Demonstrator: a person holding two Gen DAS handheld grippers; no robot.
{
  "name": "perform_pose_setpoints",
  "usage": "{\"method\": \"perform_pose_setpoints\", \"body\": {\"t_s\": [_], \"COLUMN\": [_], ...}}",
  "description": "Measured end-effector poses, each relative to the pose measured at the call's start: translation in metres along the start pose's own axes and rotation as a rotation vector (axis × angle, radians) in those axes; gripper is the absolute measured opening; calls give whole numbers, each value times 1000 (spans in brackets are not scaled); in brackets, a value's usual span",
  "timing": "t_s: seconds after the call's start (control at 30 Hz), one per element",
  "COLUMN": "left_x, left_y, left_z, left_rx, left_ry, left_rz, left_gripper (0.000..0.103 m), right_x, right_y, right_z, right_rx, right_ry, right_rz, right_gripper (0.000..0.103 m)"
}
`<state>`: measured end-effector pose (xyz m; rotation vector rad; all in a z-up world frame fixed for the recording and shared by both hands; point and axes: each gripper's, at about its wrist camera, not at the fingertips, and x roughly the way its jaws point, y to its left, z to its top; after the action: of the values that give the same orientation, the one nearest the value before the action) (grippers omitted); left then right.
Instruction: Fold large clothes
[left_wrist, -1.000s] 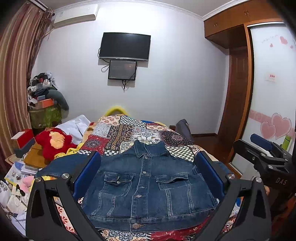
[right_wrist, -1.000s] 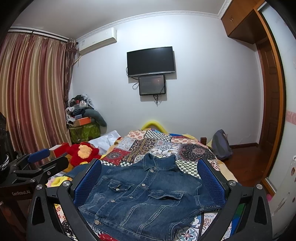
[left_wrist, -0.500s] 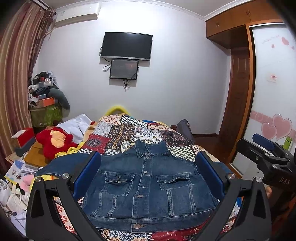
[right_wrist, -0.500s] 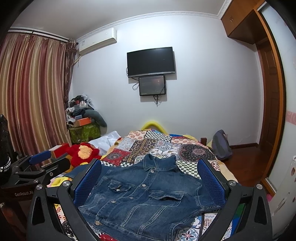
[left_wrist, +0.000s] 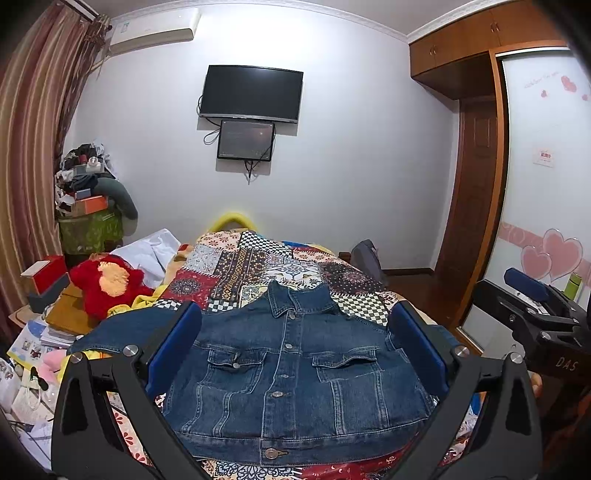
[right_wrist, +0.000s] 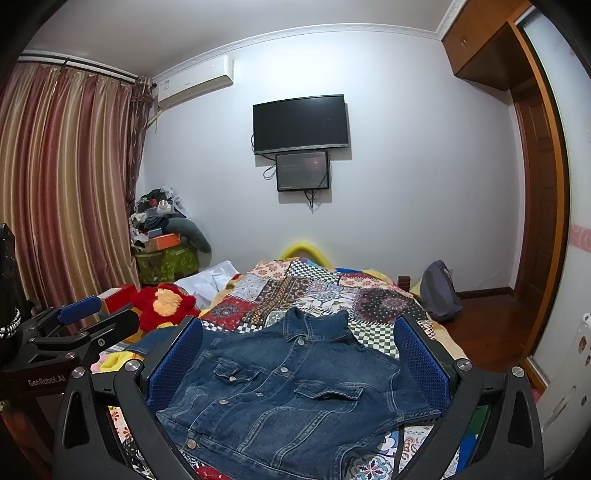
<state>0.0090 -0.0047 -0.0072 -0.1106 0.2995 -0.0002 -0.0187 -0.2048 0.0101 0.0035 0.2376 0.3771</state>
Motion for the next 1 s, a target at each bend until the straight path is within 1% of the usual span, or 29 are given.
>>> {"method": "perform_pose_setpoints", "body": {"t_s": [0.67,0.87,1.0], "left_x": [4,15,31], "left_y": [2,5,10], "left_z": [2,1,0], "left_rx": [-7,-13,-20], "left_ry": [10,20,38], "left_rz": [1,1,2], "left_gripper": [103,103,103], "right_x": [5,16,32], "right_y": [-1,-2,-7], "right_z": [-3,-6,-8], "right_rx": [6,11,22], "right_ry": [13,35,67], "right_rz": [-5,-20,-32], "right_gripper": [103,103,103]}}
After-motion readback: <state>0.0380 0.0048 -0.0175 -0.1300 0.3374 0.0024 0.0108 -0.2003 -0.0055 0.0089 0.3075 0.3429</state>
